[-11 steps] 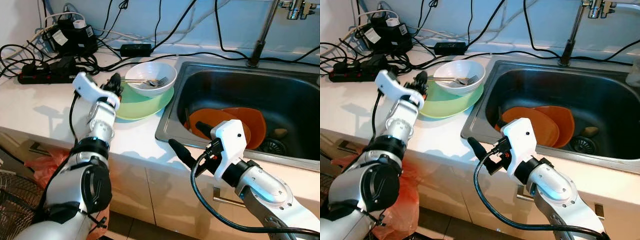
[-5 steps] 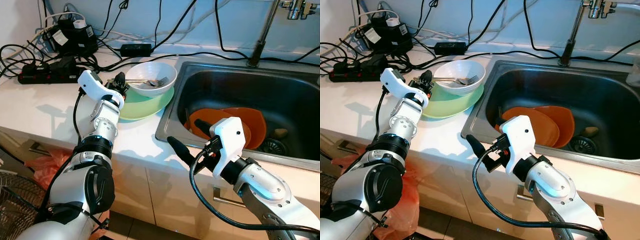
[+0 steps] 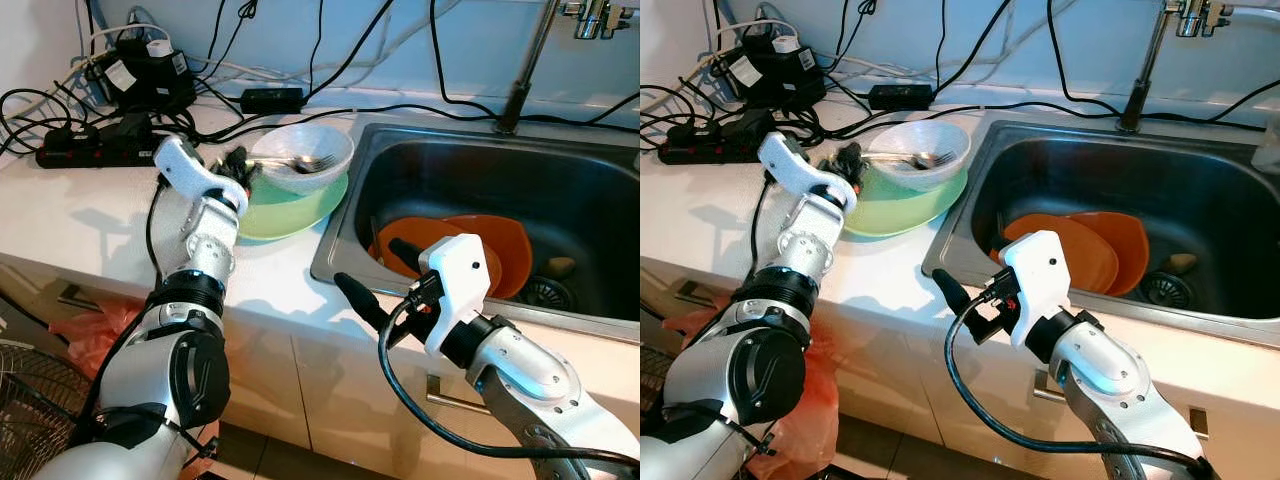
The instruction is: Kitchen organization
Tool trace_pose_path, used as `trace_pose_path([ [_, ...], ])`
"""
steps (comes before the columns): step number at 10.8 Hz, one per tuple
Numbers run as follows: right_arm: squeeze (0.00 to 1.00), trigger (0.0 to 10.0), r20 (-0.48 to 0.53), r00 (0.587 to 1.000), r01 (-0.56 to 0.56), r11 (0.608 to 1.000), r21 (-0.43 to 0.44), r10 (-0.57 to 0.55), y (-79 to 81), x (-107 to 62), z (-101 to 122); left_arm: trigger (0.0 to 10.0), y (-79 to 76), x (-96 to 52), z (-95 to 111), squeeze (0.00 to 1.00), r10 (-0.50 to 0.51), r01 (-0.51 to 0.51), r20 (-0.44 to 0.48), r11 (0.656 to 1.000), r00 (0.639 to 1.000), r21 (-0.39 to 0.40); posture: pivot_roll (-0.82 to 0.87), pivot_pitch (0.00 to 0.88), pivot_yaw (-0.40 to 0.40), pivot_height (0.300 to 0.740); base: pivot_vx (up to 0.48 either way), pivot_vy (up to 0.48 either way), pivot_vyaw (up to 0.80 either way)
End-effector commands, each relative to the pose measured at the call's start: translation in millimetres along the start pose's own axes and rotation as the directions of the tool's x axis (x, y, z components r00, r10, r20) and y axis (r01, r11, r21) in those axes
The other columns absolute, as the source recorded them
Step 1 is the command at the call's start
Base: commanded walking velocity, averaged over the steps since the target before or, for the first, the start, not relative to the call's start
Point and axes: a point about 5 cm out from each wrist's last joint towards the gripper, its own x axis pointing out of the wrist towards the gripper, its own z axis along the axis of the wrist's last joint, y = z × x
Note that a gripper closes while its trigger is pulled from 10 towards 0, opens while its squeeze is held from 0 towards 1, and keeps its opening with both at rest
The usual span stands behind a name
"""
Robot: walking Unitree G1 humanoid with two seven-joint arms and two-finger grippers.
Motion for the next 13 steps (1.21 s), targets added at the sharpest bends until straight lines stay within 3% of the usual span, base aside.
trace_pose_path([
  [1,0.0,10.0,0.01,1.0,-0.011,1.0,-0.001,0.011,1.6,2.0,1.4,0.1,1.3,0.0,-0.7,0.0,0.015,-0.014,-0.018,1.0,1.0,0.014,-0.22,0.0,0.089,0.74,0.0,0.0,0.0],
  [5,0.0,10.0,0.012,1.0,-0.011,1.0,-0.001,0.011,2.0,2.4,1.2,0.0,-16.5,3.2,15.7,0.0,-0.032,0.019,0.069,0.984,0.997,0.177,-0.22,0.0,0.091,0.74,0.0,0.0,0.0],
  [7,0.0,10.0,0.013,1.0,-0.009,1.0,-0.001,0.009,2.1,3.2,1.0,0.0,-5.2,2.8,11.0,0.0,0.06,-0.064,0.027,0.969,0.998,0.241,-0.23,0.0,0.095,0.74,0.0,0.0,0.0],
  [8,0.0,10.0,0.013,1.0,-0.008,1.0,0.0,0.008,2.4,3.3,0.8,0.0,-1.9,1.8,7.8,0.0,0.078,-0.08,0.014,0.969,0.997,0.232,-0.23,0.0,0.097,0.74,0.0,0.0,0.0],
  [9,0.0,10.0,0.013,1.0,-0.006,1.0,0.001,0.006,2.8,3.4,0.7,5.3,0.5,0.9,-1.2,0.0,0.106,-0.097,-0.036,0.977,0.994,0.19,-0.23,0.0,0.098,0.74,0.0,0.0,0.0],
  [10,0.0,10.0,0.012,1.0,-0.006,1.0,0.002,0.006,2.9,3.1,0.4,10.0,-0.6,0.8,-3.1,0.0,0.102,-0.092,-0.043,0.977,0.994,0.192,-0.23,0.0,0.098,0.74,0.0,0.0,0.0],
  [11,0.0,10.0,0.012,1.0,-0.005,1.0,0.002,0.005,2.9,3.0,0.3,10.0,-1.4,0.9,-3.4,0.0,0.098,-0.088,-0.043,0.977,0.994,0.192,-0.23,0.0,0.098,0.74,0.0,0.0,0.0],
  [12,0.0,10.0,0.012,1.0,-0.006,1.0,0.003,0.006,3.4,3.1,0.3,10.0,-4.2,1.2,-4.2,1.0,0.086,-0.077,-0.045,0.981,0.995,0.177,-0.22,0.0,0.097,0.74,0.0,0.0,0.0],
  [13,0.0,10.0,0.012,1.0,-0.007,1.0,0.003,0.007,3.5,3.2,0.1,10.0,-4.9,1.4,-4.6,0.87,0.086,-0.074,-0.054,0.98,0.995,0.187,-0.22,0.0,0.097,0.74,0.0,0.0,0.0],
])
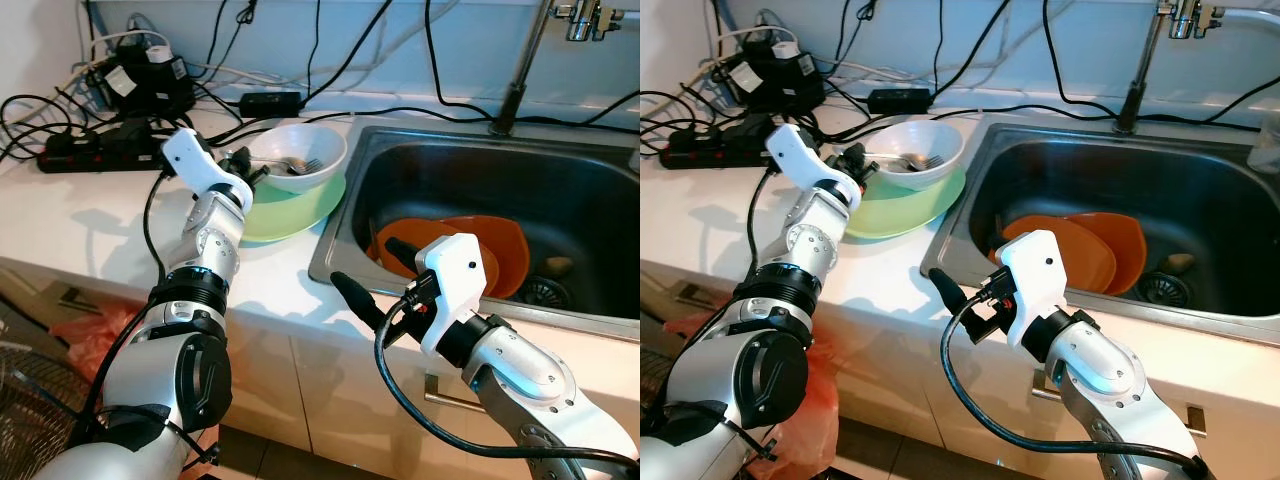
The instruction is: Kitchen organization
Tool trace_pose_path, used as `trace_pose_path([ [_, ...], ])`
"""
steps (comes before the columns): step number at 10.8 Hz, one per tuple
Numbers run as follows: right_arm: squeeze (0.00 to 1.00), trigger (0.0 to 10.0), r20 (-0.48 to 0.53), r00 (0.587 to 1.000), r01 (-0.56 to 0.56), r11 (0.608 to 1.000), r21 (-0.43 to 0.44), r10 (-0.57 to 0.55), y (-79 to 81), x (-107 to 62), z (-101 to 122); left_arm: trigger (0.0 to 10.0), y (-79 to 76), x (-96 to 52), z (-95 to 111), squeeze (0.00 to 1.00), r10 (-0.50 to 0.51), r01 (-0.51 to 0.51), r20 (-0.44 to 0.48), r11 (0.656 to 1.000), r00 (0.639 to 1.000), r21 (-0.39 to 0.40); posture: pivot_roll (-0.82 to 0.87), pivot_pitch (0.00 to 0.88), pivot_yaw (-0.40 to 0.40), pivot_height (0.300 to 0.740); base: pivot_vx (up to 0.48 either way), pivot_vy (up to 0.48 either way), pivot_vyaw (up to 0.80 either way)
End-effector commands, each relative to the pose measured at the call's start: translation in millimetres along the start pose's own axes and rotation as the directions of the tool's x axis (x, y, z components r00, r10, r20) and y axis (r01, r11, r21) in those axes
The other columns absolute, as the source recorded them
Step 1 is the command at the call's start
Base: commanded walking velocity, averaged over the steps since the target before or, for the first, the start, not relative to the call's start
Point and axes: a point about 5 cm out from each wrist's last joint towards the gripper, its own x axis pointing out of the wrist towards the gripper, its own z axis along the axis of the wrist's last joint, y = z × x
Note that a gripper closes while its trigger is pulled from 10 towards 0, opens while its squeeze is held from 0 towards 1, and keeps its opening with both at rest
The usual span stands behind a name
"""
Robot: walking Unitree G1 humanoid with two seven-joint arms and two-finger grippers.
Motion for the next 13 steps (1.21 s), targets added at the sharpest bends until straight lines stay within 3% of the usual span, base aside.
trace_pose_path([
  [1,0.0,10.0,0.005,1.0,-0.003,1.0,0.0,0.003,1.1,1.3,-0.4,10.0,2.2,0.0,-0.2,0.0,0.013,-0.012,-0.015,1.0,1.0,0.015,-0.22,0.0,0.097,0.74,0.0,0.0,0.0],
  [5,0.0,10.0,0.004,1.0,-0.003,1.0,0.003,0.003,1.5,0.9,-1.1,10.0,2.3,-0.6,7.2,0.0,0.088,-0.087,0.009,0.992,0.996,-0.093,-0.22,0.0,0.098,0.74,0.0,0.0,0.0],
  [8,0.0,10.0,0.004,1.0,-0.002,1.0,0.003,0.002,1.5,0.9,-1.2,10.0,1.1,-1.3,9.1,0.0,0.105,-0.103,0.015,0.988,0.994,-0.114,-0.22,0.0,0.098,0.74,0.0,0.0,0.0],
  [10,0.0,10.0,0.009,1.0,-0.006,1.0,0.005,0.006,1.3,2.6,-0.8,10.0,-25.4,-8.5,12.2,0.0,0.061,-0.058,0.017,0.989,0.998,-0.138,-0.21,0.0,0.102,0.74,0.0,0.0,0.0],
  [12,0.0,10.0,0.012,1.0,-0.005,1.0,0.007,0.005,1.0,3.6,-0.6,10.0,-18.2,-11.4,5.7,0.0,0.084,-0.083,-0.003,0.987,0.996,-0.138,-0.21,0.0,0.104,0.74,0.0,0.0,0.0],
  [13,0.0,10.0,0.013,1.0,-0.005,1.0,0.007,0.005,0.6,4.1,-0.7,4.7,-16.2,-14.4,3.8,0.0,0.09,-0.091,-0.011,0.986,0.996,-0.136,-0.21,0.0,0.104,0.74,0.0,0.0,0.0],
])
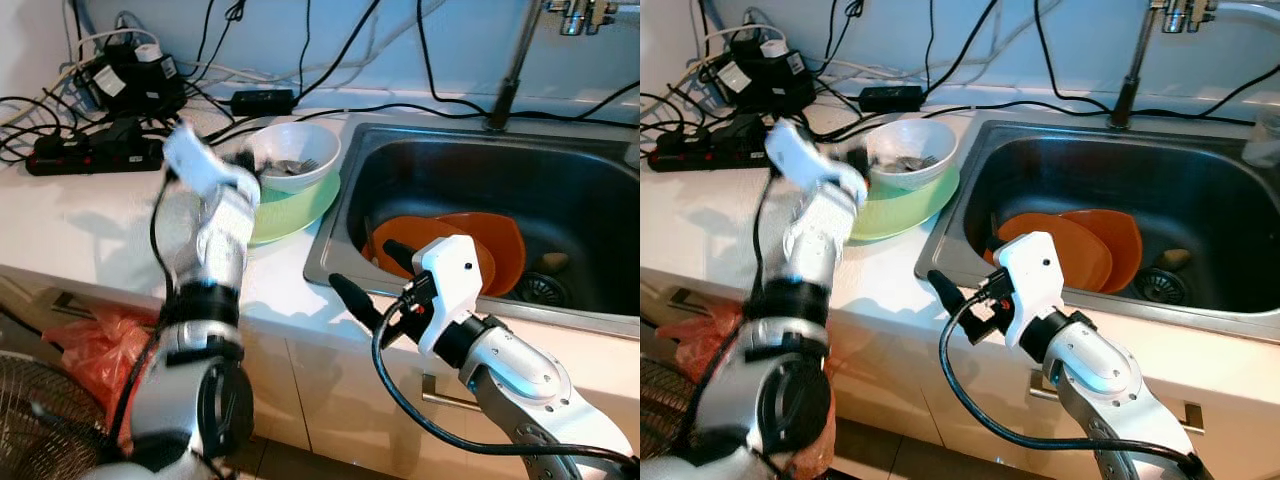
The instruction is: Kitchen organization
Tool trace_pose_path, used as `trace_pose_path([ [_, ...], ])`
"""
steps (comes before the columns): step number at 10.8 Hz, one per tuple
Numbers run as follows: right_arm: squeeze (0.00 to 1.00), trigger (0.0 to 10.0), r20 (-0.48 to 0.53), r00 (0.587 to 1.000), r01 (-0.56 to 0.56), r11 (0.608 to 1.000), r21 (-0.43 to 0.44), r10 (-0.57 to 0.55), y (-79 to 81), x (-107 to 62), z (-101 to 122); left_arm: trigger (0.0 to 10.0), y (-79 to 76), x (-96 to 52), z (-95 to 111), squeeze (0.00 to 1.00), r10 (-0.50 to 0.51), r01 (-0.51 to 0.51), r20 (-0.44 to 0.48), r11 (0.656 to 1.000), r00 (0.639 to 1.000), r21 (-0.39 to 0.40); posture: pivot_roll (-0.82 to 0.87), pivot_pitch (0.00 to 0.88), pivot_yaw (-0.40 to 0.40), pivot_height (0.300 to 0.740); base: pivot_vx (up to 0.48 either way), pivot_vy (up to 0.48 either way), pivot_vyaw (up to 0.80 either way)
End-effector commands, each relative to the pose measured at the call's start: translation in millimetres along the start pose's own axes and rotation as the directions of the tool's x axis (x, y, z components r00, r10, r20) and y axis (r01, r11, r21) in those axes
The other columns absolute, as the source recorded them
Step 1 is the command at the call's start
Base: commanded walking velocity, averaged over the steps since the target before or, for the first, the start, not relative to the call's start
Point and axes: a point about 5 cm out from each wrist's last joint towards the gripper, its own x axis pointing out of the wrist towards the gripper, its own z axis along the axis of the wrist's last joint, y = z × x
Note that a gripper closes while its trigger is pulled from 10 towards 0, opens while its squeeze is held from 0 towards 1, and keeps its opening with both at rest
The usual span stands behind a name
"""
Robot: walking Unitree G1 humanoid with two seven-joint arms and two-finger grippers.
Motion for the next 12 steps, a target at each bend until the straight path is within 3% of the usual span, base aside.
trace_pose_path([
  [1,0.0,10.0,0.018,1.0,-0.001,1.0,-0.004,0.001,-0.1,2.0,2.4,0.5,-1.1,-1.6,5.7,0.0,0.011,-0.011,0.012,1.0,1.0,-0.005,-0.21,0.0,0.104,0.74,0.0,0.0,0.0],
  [2,0.0,10.0,0.019,1.0,-0.001,1.0,-0.005,0.001,-0.2,2.2,2.5,0.0,0.5,-1.9,4.8,0.0,0.016,-0.016,0.009,1.0,1.0,-0.008,-0.21,0.0,0.104,0.74,0.0,0.0,0.0],
  [7,0.0,10.0,0.025,1.0,0.001,1.0,-0.008,-0.001,-1.1,3.4,3.1,0.0,-7.0,-4.2,10.2,0.0,-0.017,0.017,0.025,1.0,1.0,-0.008,-0.21,0.0,0.108,0.74,0.0,0.0,0.0],
  [9,0.0,10.0,0.026,1.0,0.0,1.0,-0.007,0.0,-0.6,3.4,3.2,0.0,-21.5,-6.9,19.0,0.0,-0.125,0.117,0.084,0.989,0.989,0.094,-0.21,0.0,0.108,0.74,0.0,0.0,0.0],
  [12,0.0,10.0,0.028,1.0,-0.001,1.0,-0.007,0.001,-0.1,3.9,3.1,0.0,-38.6,-12.3,21.4,0.0,-0.275,0.232,0.125,0.932,0.953,0.279,-0.21,0.0,0.109,0.74,0.0,0.0,0.0],
])
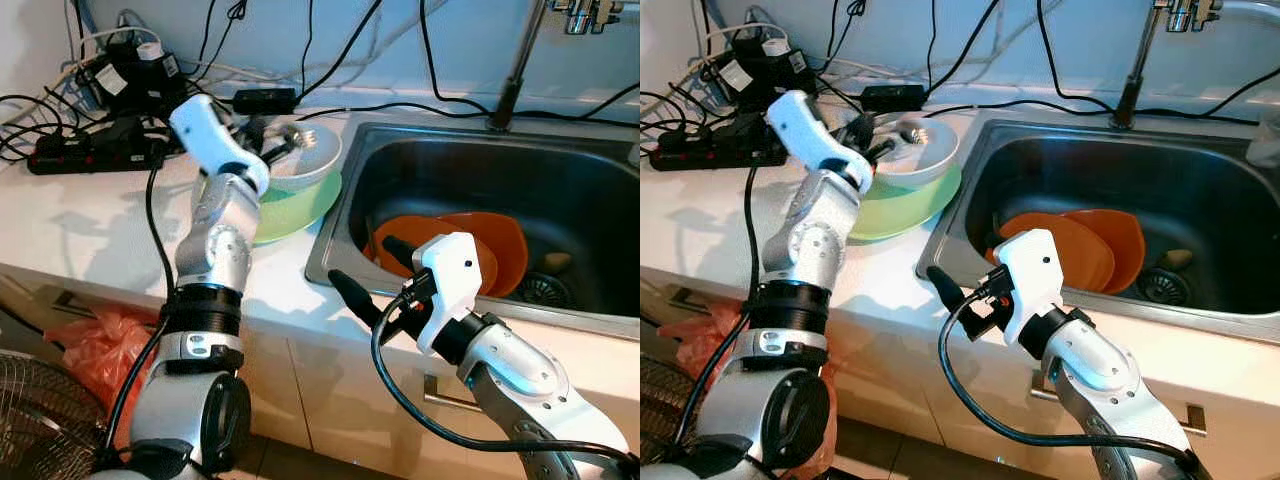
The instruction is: Kitchen organization
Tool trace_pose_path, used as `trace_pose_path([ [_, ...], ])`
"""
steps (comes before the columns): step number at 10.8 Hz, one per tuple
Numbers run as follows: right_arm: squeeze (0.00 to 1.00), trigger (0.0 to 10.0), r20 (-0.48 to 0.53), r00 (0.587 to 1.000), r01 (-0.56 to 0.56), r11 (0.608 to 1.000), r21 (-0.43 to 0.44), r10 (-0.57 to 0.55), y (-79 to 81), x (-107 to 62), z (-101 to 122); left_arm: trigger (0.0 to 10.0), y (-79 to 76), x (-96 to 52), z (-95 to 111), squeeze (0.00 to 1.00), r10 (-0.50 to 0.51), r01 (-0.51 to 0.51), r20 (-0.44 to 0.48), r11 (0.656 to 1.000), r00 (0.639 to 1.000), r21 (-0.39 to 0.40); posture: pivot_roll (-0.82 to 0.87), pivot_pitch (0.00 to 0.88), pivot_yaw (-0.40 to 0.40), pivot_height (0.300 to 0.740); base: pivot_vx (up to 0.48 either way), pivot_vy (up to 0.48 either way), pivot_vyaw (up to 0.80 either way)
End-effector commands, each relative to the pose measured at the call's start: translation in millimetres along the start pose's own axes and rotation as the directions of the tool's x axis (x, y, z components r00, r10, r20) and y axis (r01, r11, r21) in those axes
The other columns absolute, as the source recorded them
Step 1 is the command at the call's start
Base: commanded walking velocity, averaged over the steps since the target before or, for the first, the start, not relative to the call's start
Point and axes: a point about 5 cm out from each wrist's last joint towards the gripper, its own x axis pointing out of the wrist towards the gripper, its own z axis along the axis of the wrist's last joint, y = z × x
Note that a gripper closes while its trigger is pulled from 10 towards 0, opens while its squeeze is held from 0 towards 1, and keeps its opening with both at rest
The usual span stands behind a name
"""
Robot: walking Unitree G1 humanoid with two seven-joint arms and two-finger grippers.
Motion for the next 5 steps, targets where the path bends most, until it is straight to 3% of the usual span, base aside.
trace_pose_path([
  [1,0.0,10.0,0.01,1.0,-0.001,1.0,-0.006,0.001,0.5,1.9,1.8,0.0,-0.6,-1.0,6.7,0.0,-0.028,0.026,0.04,0.998,0.999,0.065,-0.21,0.0,0.109,0.74,0.0,0.0,0.0],
  [3,0.0,10.0,0.011,1.0,-0.001,1.0,-0.006,0.001,0.7,1.8,1.8,0.0,-2.3,-1.7,11.3,0.0,-0.055,0.043,0.078,0.988,0.995,0.148,-0.21,0.0,0.109,0.74,0.0,0.0,0.0],
  [5,0.0,10.0,0.012,1.0,0.0,1.0,-0.005,0.0,0.5,2.1,1.6,0.0,-6.5,-2.8,16.4,0.0,-0.123,0.072,0.124,0.934,0.985,0.351,-0.21,0.0,0.11,0.74,0.0,0.0,0.0],
])
